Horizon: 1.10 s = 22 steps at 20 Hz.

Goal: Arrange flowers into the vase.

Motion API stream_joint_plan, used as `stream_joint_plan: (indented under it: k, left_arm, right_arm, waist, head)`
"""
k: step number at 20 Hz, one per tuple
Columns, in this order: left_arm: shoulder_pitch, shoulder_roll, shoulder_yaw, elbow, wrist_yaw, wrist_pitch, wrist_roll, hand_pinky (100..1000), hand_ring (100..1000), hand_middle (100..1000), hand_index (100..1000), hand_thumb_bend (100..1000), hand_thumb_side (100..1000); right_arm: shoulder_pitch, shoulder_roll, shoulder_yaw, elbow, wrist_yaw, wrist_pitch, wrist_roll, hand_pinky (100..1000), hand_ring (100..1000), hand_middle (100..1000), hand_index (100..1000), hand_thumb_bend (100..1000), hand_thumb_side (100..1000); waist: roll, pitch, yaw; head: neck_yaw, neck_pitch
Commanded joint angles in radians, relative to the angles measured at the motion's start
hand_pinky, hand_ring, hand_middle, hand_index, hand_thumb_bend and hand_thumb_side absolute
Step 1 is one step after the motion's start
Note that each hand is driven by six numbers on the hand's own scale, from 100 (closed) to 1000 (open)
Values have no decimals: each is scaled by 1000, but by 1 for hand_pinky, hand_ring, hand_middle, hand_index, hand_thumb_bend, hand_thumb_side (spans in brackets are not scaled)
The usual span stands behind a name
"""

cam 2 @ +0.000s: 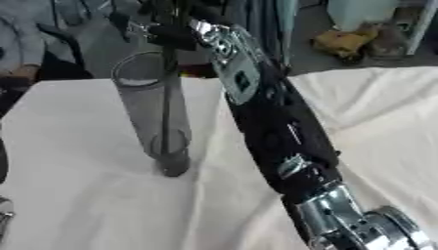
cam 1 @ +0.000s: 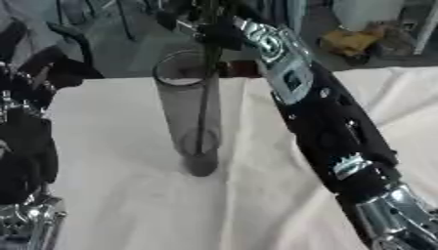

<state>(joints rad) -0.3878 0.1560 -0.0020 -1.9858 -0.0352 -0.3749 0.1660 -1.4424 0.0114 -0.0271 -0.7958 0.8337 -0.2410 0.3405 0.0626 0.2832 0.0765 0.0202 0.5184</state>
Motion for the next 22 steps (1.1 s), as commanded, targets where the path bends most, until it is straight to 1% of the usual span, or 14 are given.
stream_joint_plan:
  k: [1,4,7,8,13,16,22]
  left_arm:
    - [-6,2,4,-14,5,3,-1,649,828,934,1000,100,1000]
    - [-6,1,3,-14,6,4,-2,648,828,934,1000,100,1000]
    - [-5,0,3,-14,6,4,-3,648,828,934,1000,100,1000]
    - [-5,0,3,-14,6,4,-3,647,827,933,1000,100,1000]
    - [-6,0,2,-14,8,5,-4,645,827,934,1000,100,1000]
    - [-6,1,2,-14,9,5,-4,644,827,933,1000,100,1000]
    - [-6,1,2,-14,9,5,-5,643,827,933,1000,100,1000]
  right_arm:
    - [-23,-4,-1,-17,24,-5,34,800,871,691,867,584,1000]
    - [-24,17,-11,-30,56,2,56,809,883,706,877,597,1000]
    - [-23,22,-16,-39,74,3,67,814,883,706,877,597,1000]
    - [-27,24,-18,-37,83,6,70,826,898,724,887,611,1000]
    - [-46,37,-32,-29,127,19,98,848,919,750,905,639,1000]
    - [-55,37,-38,-26,146,20,117,859,928,760,912,652,1000]
    - [-61,27,-43,-23,173,23,130,881,951,782,927,681,1000]
  waist:
    - [2,-25,2]
    - [3,-25,1]
    - [3,-25,1]
    - [3,-24,1]
    - [2,-23,1]
    - [-1,-22,1]
    - [-4,-22,2]
  head:
    - [2,-10]
    - [2,-11]
    - [3,-11]
    - [3,-12]
    - [3,-15]
    - [4,-15]
    - [7,-16]
